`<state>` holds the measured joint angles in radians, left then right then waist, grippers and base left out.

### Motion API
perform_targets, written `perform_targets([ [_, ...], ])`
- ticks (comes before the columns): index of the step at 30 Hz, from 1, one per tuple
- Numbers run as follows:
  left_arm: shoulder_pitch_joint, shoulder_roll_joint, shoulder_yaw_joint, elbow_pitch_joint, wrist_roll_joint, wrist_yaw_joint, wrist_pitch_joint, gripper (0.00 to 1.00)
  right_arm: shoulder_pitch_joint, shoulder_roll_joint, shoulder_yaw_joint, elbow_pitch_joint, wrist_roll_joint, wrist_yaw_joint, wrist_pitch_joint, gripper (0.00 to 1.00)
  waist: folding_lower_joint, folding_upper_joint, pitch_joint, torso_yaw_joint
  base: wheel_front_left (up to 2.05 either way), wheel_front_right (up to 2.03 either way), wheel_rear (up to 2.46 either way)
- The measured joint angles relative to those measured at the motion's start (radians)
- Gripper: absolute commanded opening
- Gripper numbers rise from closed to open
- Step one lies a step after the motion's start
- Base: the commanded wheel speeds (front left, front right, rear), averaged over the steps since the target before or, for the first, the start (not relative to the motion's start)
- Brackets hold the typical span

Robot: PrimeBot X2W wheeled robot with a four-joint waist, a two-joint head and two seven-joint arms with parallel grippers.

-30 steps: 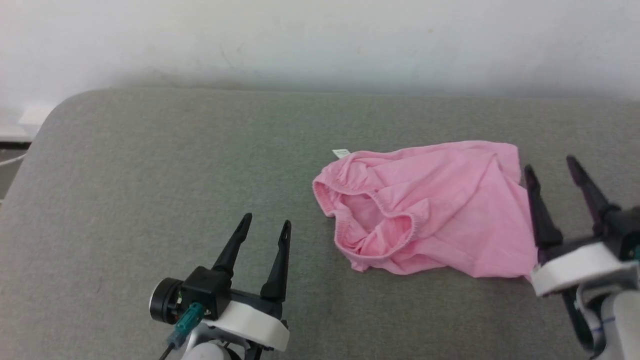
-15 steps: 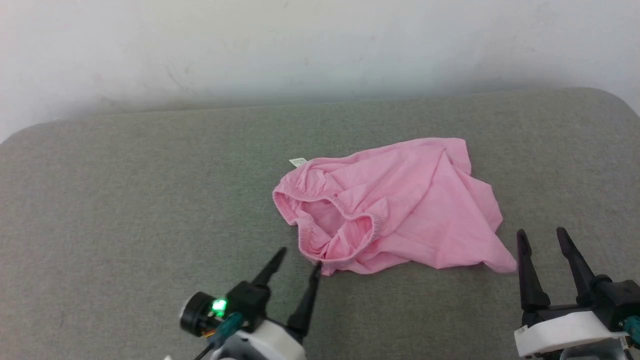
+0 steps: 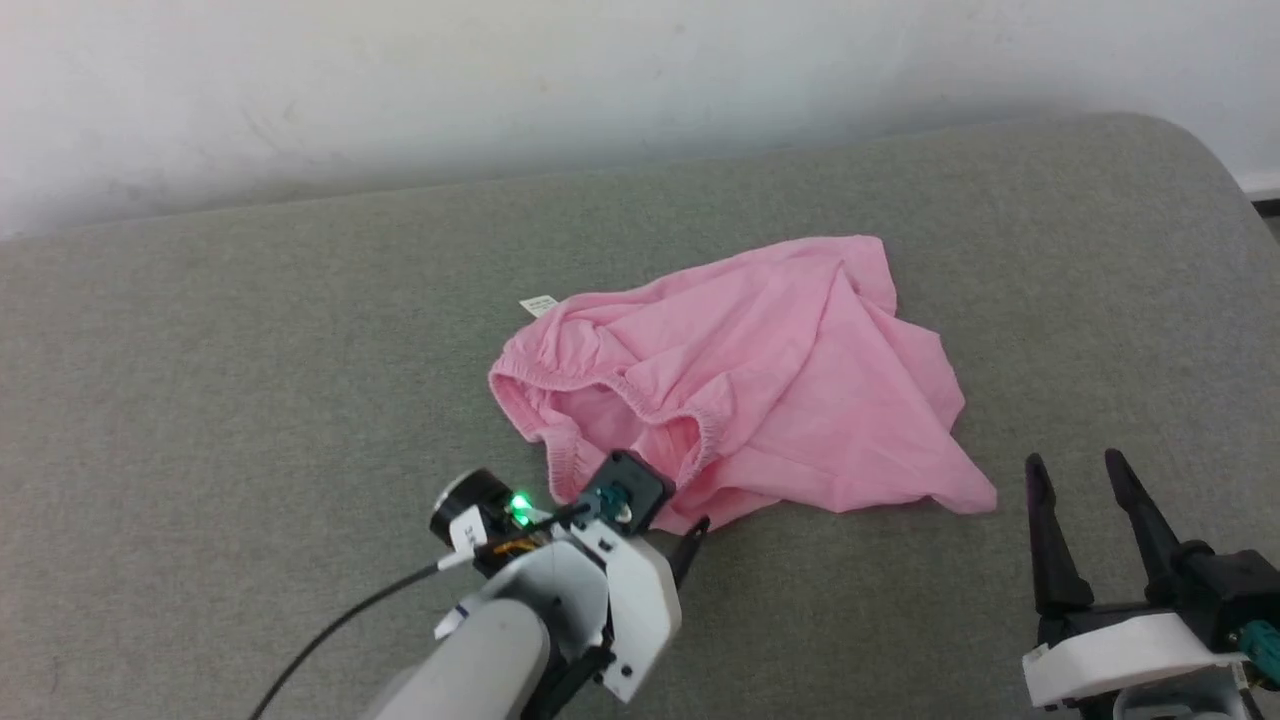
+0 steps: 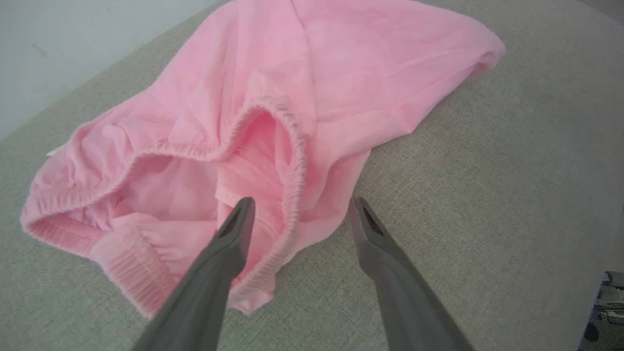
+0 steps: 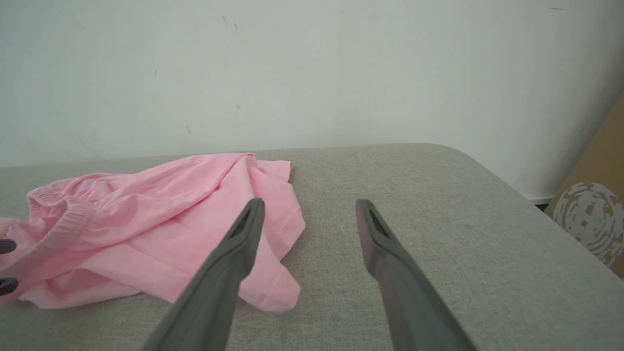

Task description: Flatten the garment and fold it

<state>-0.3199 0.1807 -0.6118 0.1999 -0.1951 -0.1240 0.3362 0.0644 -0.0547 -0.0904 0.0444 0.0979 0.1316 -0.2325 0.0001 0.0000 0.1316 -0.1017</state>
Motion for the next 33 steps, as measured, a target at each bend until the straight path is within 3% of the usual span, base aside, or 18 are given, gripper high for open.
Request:
perform_targets([
  [11, -0.062, 0.011, -0.011, 0.037, -0.013, 0.0, 0.012, 1.0, -0.019, 0.001, 0.003, 0.03, 0.021, 0.0, -0.009, 1.0, 0.0, 0.0, 0.05, -0.026, 0.0, 0.0, 0.0],
  [12, -0.063, 0.011, -0.014, 0.042, -0.022, 0.0, 0.012, 0.78, -0.021, 0.001, 0.004, 0.033, 0.024, 0.0, -0.01, 1.0, 0.0, 0.0, 0.054, -0.025, 0.0, 0.0, 0.0],
  [13, -0.064, 0.011, -0.02, 0.044, -0.031, 0.0, 0.009, 0.26, -0.024, 0.001, 0.005, 0.036, 0.025, 0.0, -0.01, 1.0, 0.0, 0.0, 0.057, -0.024, 0.0, 0.0, 0.0],
  [14, -0.066, 0.01, -0.028, 0.044, -0.044, 0.0, 0.001, 0.0, -0.025, 0.001, 0.006, 0.039, 0.026, 0.0, -0.012, 1.0, 0.0001, 0.0, 0.06, -0.022, 0.0, 0.0, 0.0],
  [22, -0.065, 0.011, 0.004, 0.033, -0.102, 0.006, -0.106, 0.0, -0.034, 0.001, 0.005, 0.053, 0.024, 0.0, -0.015, 1.0, 0.0, 0.0, 0.049, 0.019, 0.0, 0.0, 0.0],
  [33, 0.158, 0.044, 0.149, -0.168, -0.237, 0.099, -0.246, 0.0, -0.002, 0.001, -0.004, 0.05, 0.007, 0.0, 0.022, 1.0, -0.0002, 0.0, -0.015, 0.114, 0.0, 0.0, 0.0],
])
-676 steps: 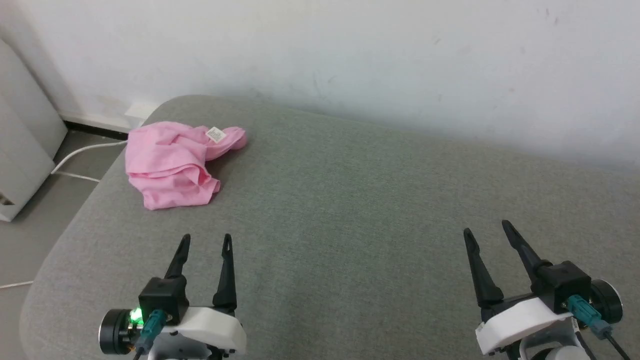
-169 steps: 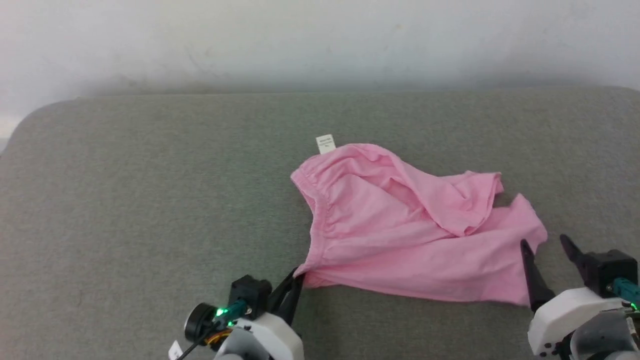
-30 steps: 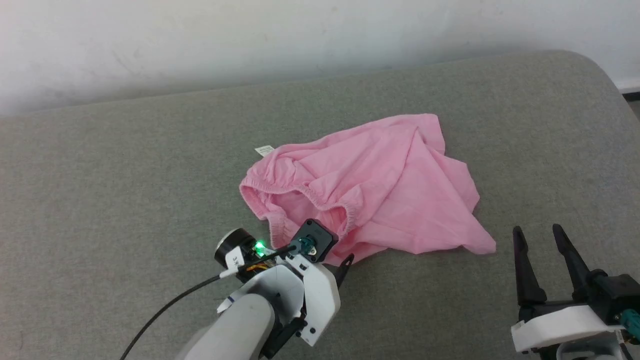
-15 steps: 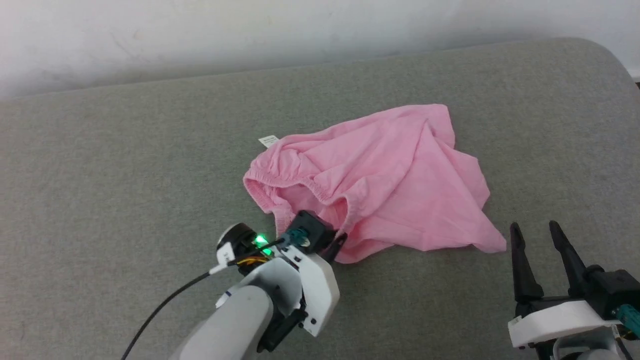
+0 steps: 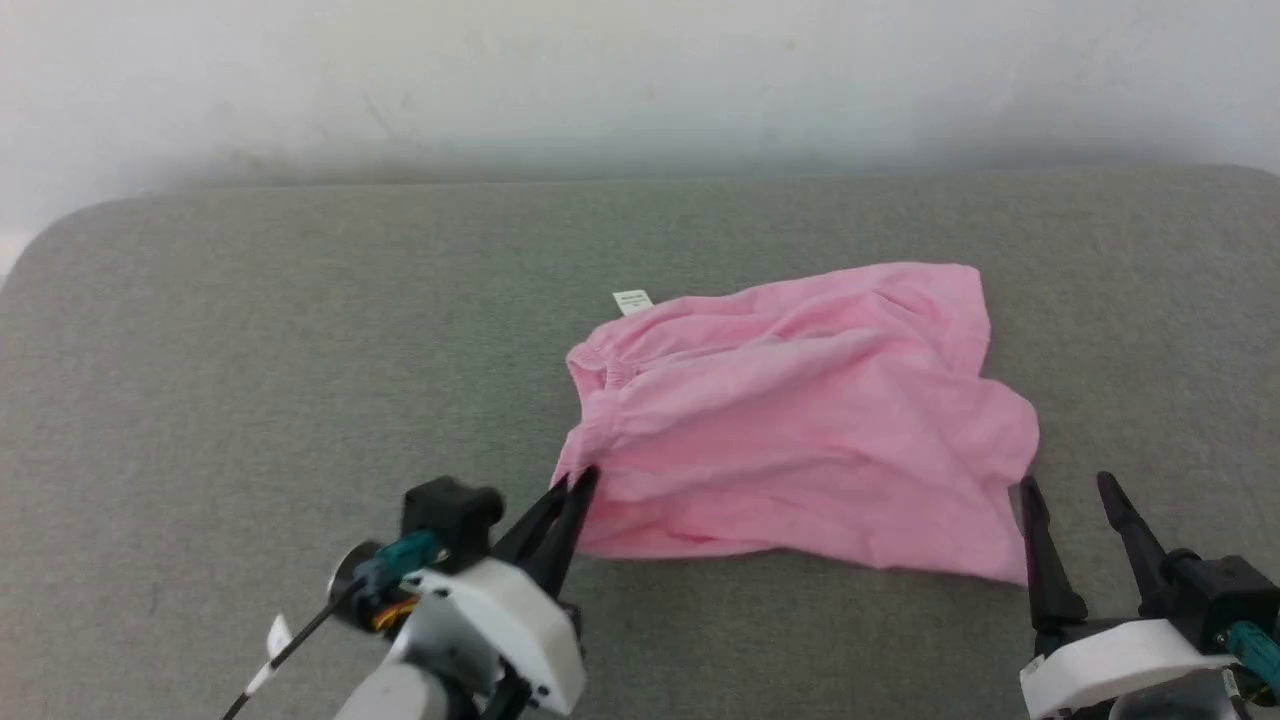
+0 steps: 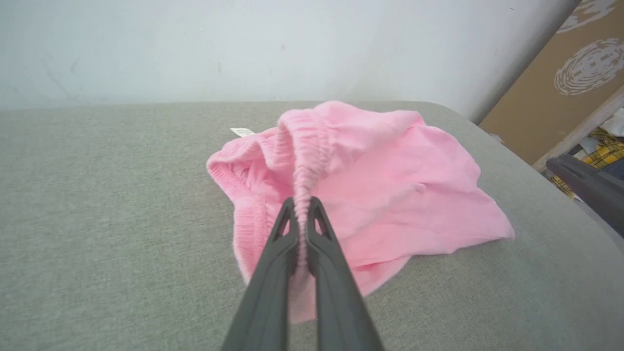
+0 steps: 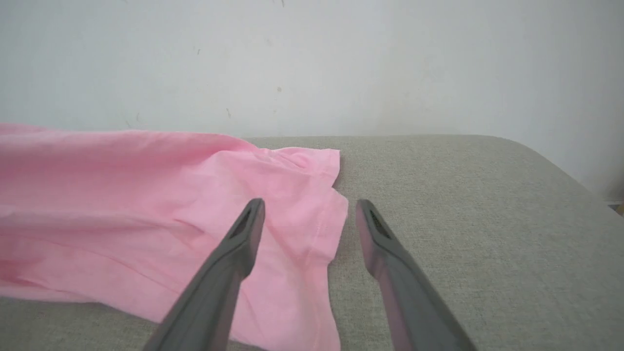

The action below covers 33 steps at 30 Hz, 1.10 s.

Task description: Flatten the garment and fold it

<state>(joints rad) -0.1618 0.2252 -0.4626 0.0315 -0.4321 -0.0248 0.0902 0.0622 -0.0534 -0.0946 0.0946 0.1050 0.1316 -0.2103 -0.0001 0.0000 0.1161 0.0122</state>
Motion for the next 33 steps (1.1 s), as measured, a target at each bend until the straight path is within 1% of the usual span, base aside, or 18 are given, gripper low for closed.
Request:
perform_targets([
  [4, 0.093, 0.028, 0.053, -0.038, -0.046, 0.035, -0.004, 0.0, 0.006, 0.0, 0.004, -0.008, 0.0, 0.0, 0.018, 1.0, 0.0, 0.0, -0.018, 0.04, 0.0, 0.0, 0.0],
  [8, 0.156, 0.065, 0.068, -0.006, -0.061, 0.035, -0.011, 0.0, 0.014, 0.0, 0.016, -0.007, 0.0, 0.0, 0.044, 1.0, 0.0, 0.0, -0.029, 0.075, 0.0, 0.0, 0.0],
  [12, 0.184, 0.081, 0.052, 0.102, -0.059, 0.019, -0.022, 0.0, 0.019, 0.0, 0.027, 0.007, 0.0, 0.0, 0.077, 1.0, 0.0, 0.0, -0.037, 0.099, 0.0, 0.0, 0.0],
  [13, 0.184, 0.081, 0.051, 0.128, -0.06, 0.016, -0.03, 0.04, 0.019, 0.001, 0.031, 0.012, 0.0, 0.0, 0.087, 1.0, 0.0, 0.0, -0.039, 0.102, 0.0, 0.0, 0.0],
  [14, 0.184, 0.079, 0.05, 0.149, -0.061, 0.016, -0.039, 0.47, 0.02, 0.001, 0.032, 0.016, 0.0, 0.0, 0.095, 1.0, 0.0, 0.0, -0.042, 0.105, 0.0, 0.0, 0.0],
  [15, 0.184, 0.077, 0.048, 0.166, -0.058, 0.016, -0.05, 1.0, 0.022, 0.001, 0.033, 0.019, 0.0, 0.0, 0.104, 1.0, 0.0, 0.0, -0.045, 0.107, 0.0, 0.0, 0.0],
  [20, 0.174, 0.053, 0.052, 0.193, -0.048, 0.017, -0.139, 1.0, 0.037, 0.0, 0.031, 0.022, -0.005, 0.0, 0.151, 1.0, 0.0, 0.0, -0.061, 0.116, 0.0, 0.0, 0.0],
  [22, 0.167, 0.052, 0.055, 0.18, -0.039, 0.016, -0.181, 1.0, 0.049, 0.001, 0.033, 0.018, -0.002, 0.0, 0.187, 1.0, 0.0, 0.0, -0.07, 0.117, 0.0, 0.0, 0.0],
  [25, 0.163, 0.053, 0.067, 0.14, -0.026, 0.018, -0.248, 1.0, 0.086, 0.001, 0.028, 0.0, 0.019, 0.0, 0.273, 1.0, -0.0001, 0.0, -0.083, 0.117, 0.0, 0.0, 0.0],
  [29, 0.16, 0.061, 0.094, 0.084, 0.039, 0.058, -0.327, 1.0, 0.146, 0.001, 0.0, -0.047, 0.028, 0.0, 0.425, 1.0, 0.0, 0.0, -0.089, 0.108, 0.0, 0.0, 0.0],
  [31, 0.16, 0.067, 0.099, 0.065, 0.088, 0.081, -0.339, 1.0, 0.167, 0.001, -0.003, -0.081, 0.033, 0.0, 0.493, 1.0, 0.0, 0.0, -0.089, 0.101, 0.0, 0.0, 0.0],
  [33, 0.162, 0.062, 0.105, 0.057, 0.11, 0.088, -0.346, 1.0, 0.175, 0.001, -0.004, -0.118, 0.049, 0.0, 0.552, 1.0, 0.0, 0.0, -0.085, 0.095, 0.0, 0.0, 0.0],
])
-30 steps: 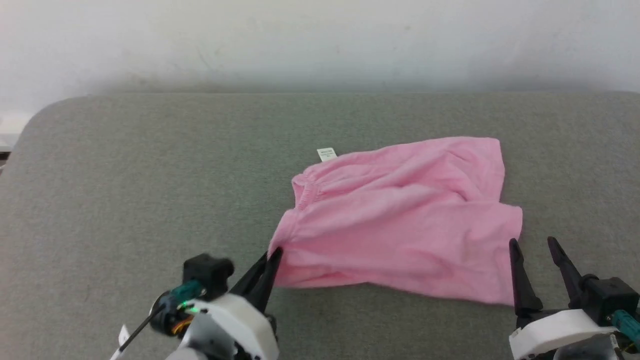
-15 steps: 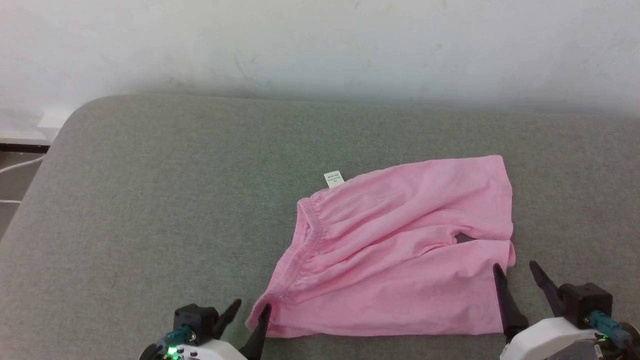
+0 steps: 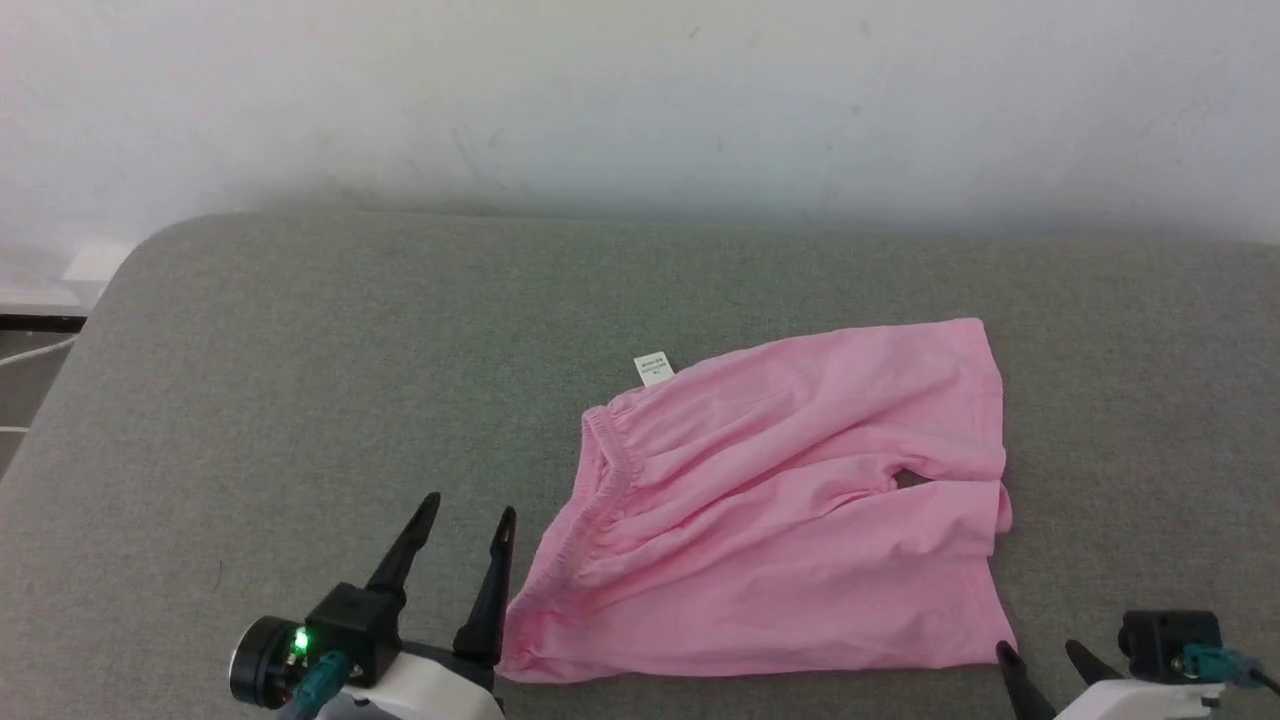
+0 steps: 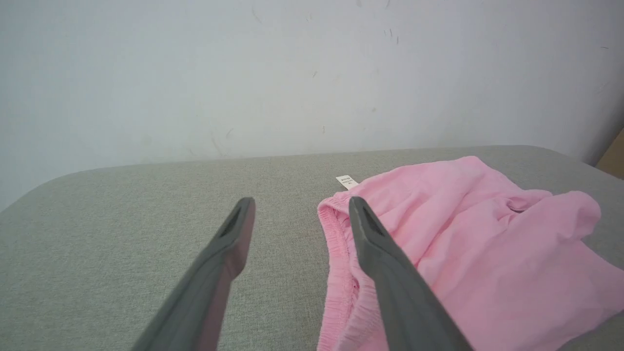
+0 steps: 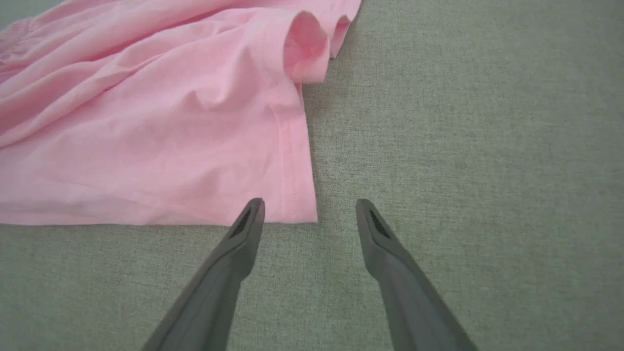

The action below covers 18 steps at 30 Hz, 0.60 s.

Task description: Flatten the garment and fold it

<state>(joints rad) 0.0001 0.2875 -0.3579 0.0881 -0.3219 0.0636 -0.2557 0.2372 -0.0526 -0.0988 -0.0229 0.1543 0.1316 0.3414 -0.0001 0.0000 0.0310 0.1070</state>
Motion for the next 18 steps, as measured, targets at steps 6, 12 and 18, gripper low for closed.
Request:
perform_targets([
  [6, 0.005, -0.039, 0.026, -0.026, 0.044, -0.002, 0.0, 1.0, -0.009, 0.0, 0.0, -0.051, 0.023, 0.0, 0.114, 1.0, 0.0001, 0.0, 0.023, -0.004, 0.0, 0.0, 0.0],
  [12, 0.003, -0.071, 0.047, -0.026, 0.078, -0.037, 0.0, 1.0, -0.052, 0.0, -0.002, -0.011, 0.014, 0.0, 0.159, 1.0, 0.0001, 0.0, 0.048, 0.014, 0.0, 0.0, 0.0],
  [18, -0.004, -0.093, 0.072, -0.017, 0.098, -0.064, 0.0, 1.0, -0.074, 0.0, -0.011, 0.064, 0.013, 0.0, 0.158, 1.0, 0.0001, 0.0, 0.069, 0.04, 0.0, 0.0, 0.0],
])
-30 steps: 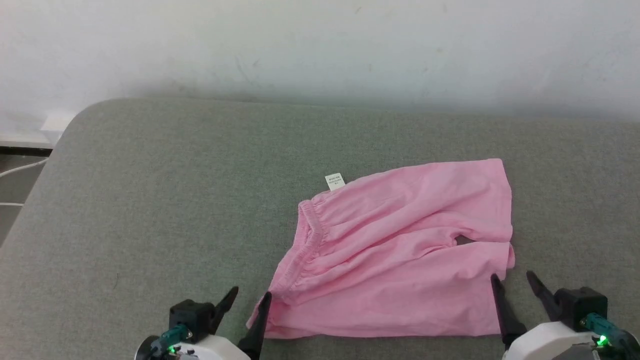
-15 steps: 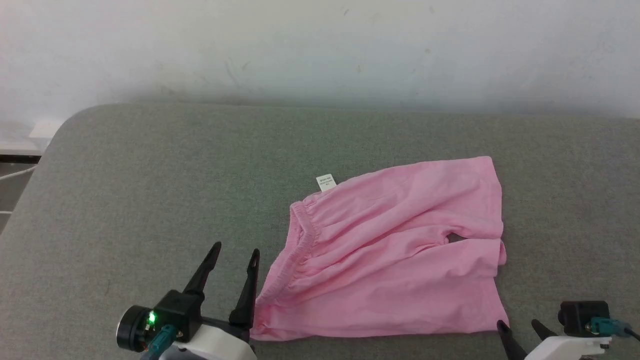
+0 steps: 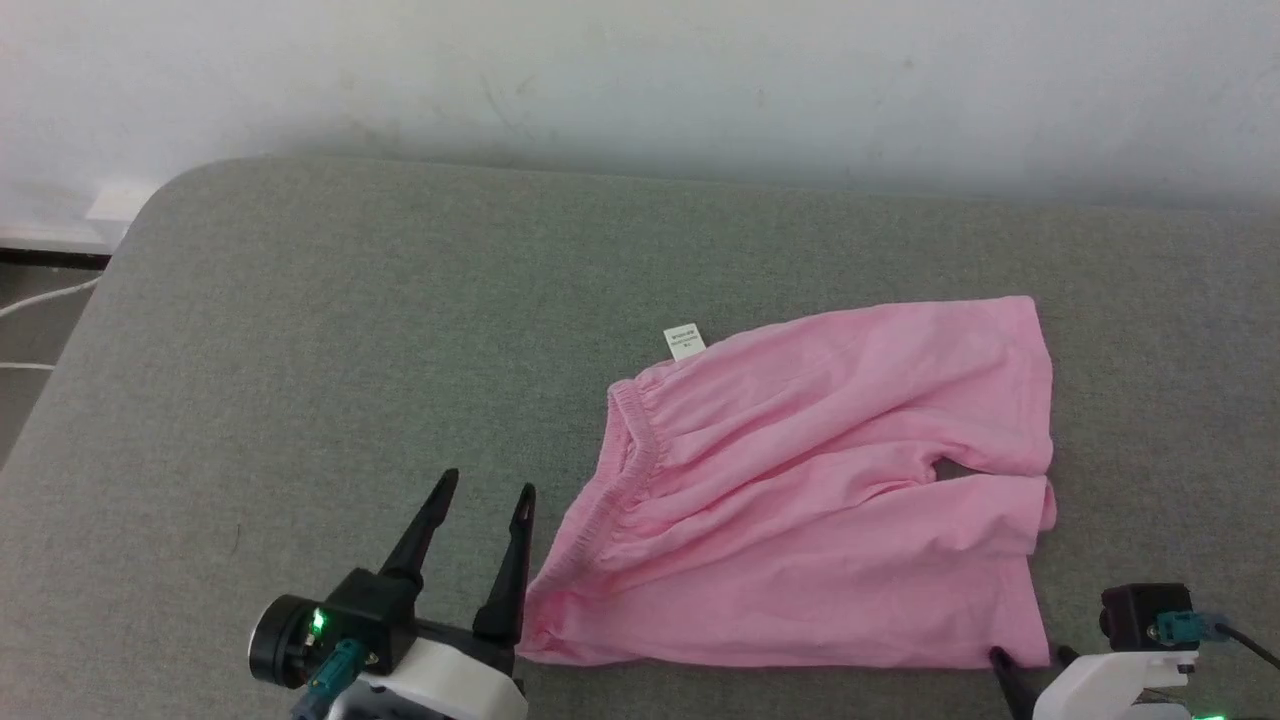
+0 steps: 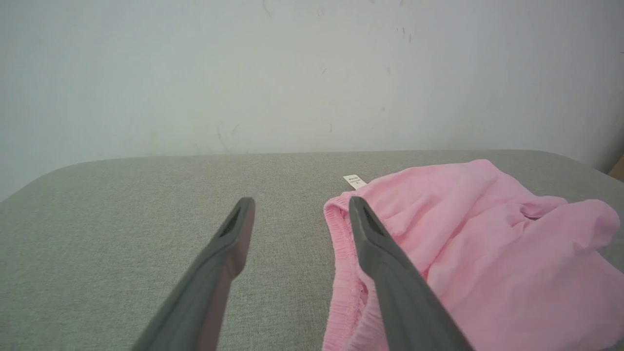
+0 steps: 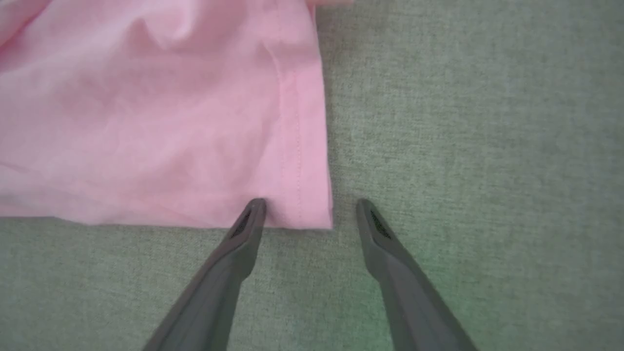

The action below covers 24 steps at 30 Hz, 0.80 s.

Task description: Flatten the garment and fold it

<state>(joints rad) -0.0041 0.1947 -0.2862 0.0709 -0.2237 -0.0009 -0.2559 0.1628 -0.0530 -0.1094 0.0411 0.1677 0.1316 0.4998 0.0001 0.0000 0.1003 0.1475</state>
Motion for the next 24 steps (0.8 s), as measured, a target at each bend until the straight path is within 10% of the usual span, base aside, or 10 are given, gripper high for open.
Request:
perform_targets([
  [2, 0.0, -0.005, 0.006, 0.005, 0.006, -0.009, 0.0, 1.0, -0.004, -0.004, 0.009, 0.01, 0.002, 0.0, -0.002, 0.99, 0.0, 0.0, 0.006, 0.006, 0.0, 0.0, 0.0],
  [3, 0.0, -0.007, 0.009, 0.008, 0.006, -0.013, 0.0, 1.0, -0.006, -0.005, 0.011, 0.014, 0.003, 0.0, -0.009, 0.48, -0.0001, 0.0, 0.009, 0.008, 0.0, 0.0, 0.0],
  [5, 0.0, -0.013, 0.014, 0.018, 0.01, -0.022, 0.0, 1.0, -0.013, -0.006, 0.014, 0.024, 0.004, 0.0, -0.021, 0.0, 0.0, 0.0, 0.012, 0.01, 0.0, 0.0, 0.0],
  [15, 0.006, -0.004, -0.029, 0.081, 0.01, -0.1, 0.016, 1.0, -0.011, 0.005, -0.073, 0.01, -0.001, 0.001, -0.039, 0.0, 0.0, 0.0, -0.012, -0.01, 0.0, 0.0, 0.0],
  [24, 0.012, 0.164, -0.259, 0.002, -0.168, -0.123, 0.36, 1.0, 0.016, 0.005, -0.101, -0.056, 0.003, 0.001, 0.003, 0.0, 0.0, 0.0, -0.013, -0.032, 0.0, 0.0, 0.0],
])
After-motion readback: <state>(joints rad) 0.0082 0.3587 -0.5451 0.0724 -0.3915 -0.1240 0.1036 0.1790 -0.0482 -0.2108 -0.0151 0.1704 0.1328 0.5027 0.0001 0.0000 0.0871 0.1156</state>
